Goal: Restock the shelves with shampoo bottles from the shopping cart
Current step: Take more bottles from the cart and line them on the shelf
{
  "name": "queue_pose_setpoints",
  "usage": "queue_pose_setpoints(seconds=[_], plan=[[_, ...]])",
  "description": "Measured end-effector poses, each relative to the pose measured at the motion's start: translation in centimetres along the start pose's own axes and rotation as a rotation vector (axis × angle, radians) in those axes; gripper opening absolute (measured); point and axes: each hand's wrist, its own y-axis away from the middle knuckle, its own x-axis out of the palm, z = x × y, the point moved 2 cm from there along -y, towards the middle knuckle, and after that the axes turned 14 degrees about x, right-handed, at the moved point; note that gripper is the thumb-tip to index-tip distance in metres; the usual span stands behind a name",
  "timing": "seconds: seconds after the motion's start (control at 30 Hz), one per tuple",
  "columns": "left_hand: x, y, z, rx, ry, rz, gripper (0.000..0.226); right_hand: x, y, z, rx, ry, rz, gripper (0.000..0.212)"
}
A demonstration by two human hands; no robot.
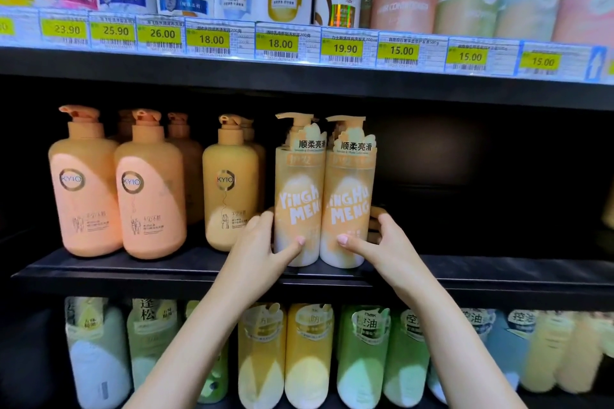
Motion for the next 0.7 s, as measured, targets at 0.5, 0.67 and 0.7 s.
queue_pose_setpoints(seconds=[0.5, 0.67, 0.7], plan=[[-0.56, -0.01, 0.46, -0.045, 0.334, 0.152, 0.049, -0.19, 0.4, 0.27, -0.006, -0.005, -0.048, 0.066], [-0.3, -0.06, -0.29, -0.054, 0.091, 0.092, 0.06, -0.03, 0.39, 0.38, -0.006, 0.003, -0.087, 0.063], [-0.15, -0.04, -0.31, -0.056, 0.078, 0.064, 0.066, -0.03, 0.47, 0.45, -0.009, 0.01, -0.086, 0.062]])
